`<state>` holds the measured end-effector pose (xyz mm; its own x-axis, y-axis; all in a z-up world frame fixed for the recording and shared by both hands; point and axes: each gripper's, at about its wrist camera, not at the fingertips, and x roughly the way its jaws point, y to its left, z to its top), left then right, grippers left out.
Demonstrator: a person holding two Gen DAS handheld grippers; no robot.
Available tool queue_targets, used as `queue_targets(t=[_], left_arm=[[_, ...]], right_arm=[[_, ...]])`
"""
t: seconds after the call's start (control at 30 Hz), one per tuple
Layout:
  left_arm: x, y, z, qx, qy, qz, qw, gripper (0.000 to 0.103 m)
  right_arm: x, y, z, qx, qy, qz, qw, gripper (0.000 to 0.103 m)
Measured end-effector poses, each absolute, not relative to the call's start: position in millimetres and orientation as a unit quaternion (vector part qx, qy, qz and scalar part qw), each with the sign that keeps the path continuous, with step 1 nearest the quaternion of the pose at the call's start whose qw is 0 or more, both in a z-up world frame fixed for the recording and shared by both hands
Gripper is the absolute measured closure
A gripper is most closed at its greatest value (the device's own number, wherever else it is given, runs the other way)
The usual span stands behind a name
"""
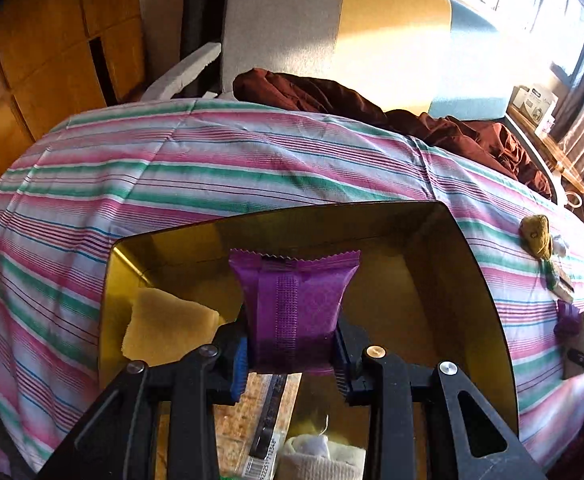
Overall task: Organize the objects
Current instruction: 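Carry the purple snack into the gold tray and release it with the left tool, then carry the cream box into the gold tray and release it with the right tool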
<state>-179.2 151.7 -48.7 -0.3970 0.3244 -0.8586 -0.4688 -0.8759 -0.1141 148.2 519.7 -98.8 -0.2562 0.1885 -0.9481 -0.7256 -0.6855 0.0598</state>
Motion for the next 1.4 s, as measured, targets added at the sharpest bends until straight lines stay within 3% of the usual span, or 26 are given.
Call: queue_targets(t=[0.13, 0.4, 0.53, 0.63, 1.4], left_arm=[[-198, 156, -60, -0.514, 0.056, 0.823, 0.236, 0.069], [-215, 165, -86, -0.533, 0.094, 0.817, 0.199, 0.067], [-215, 160, -90, -0.534, 0.085, 0.819, 0.194, 0.061], [-211, 156, -86, -0.525, 0.078, 0.824, 0.198, 0.056], [-117, 111, -19, -0.426, 0.069, 0.877, 0.211, 0.053]], right_arm=[[148, 520, -99, -0.528, 0.254, 0.751, 0.304, 0.052], [146, 521, -99, -0.528, 0.254, 0.753, 0.3, 0.052], [147, 519, -101, -0.528, 0.253, 0.753, 0.3, 0.052], [145, 515, -101, -0.53, 0.252, 0.752, 0.3, 0.052], [149, 498, -104, -0.541, 0.232, 0.76, 0.277, 0.052]])
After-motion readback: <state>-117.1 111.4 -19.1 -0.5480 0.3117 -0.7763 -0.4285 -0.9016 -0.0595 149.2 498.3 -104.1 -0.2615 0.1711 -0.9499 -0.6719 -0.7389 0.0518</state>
